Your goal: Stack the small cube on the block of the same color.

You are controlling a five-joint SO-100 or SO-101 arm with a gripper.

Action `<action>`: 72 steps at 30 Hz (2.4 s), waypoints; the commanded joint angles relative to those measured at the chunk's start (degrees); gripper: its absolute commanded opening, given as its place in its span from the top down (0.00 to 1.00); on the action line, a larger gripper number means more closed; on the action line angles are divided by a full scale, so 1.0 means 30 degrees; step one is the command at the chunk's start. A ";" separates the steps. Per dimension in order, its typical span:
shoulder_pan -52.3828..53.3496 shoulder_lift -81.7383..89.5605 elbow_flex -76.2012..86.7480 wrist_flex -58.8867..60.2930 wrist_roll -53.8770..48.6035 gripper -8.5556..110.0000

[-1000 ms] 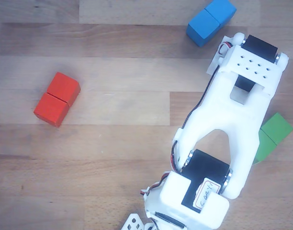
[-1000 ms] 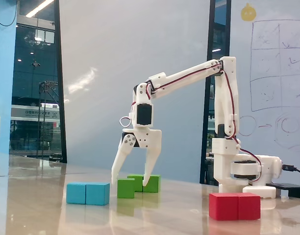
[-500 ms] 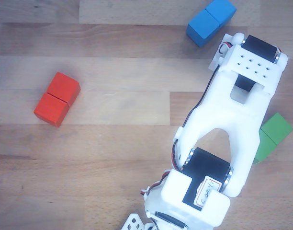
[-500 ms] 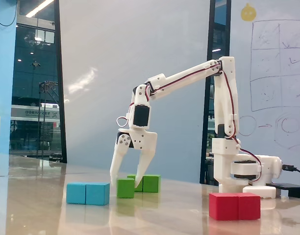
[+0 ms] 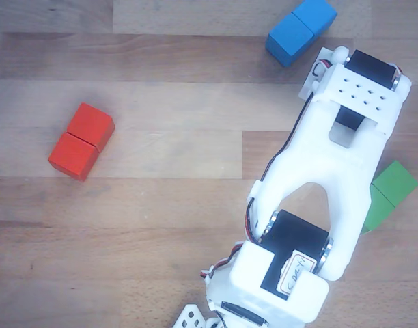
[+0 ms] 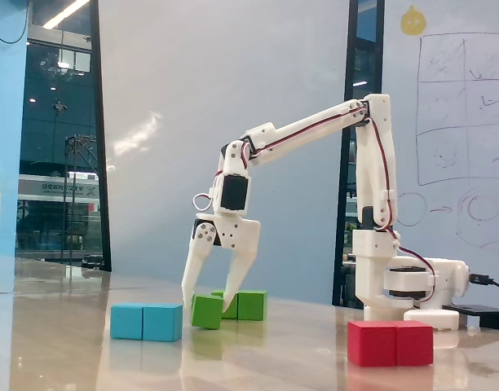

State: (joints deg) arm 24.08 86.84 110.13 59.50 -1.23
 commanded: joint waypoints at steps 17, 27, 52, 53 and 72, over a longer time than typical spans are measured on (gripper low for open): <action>0.3809 0.2783 -0.6064 0.1758 -0.2549 0.89; 0.6357 0.4277 -0.6064 0.3105 -0.4600 0.89; 0.6855 0.5215 -0.5684 0.9727 -0.6064 0.89; 0.6855 0.5215 -0.5479 0.9639 -0.6064 0.89; 0.6973 0.4775 -0.1875 0.7324 -0.6299 0.89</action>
State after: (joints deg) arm 44.47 98.35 104.85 83.14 -19.16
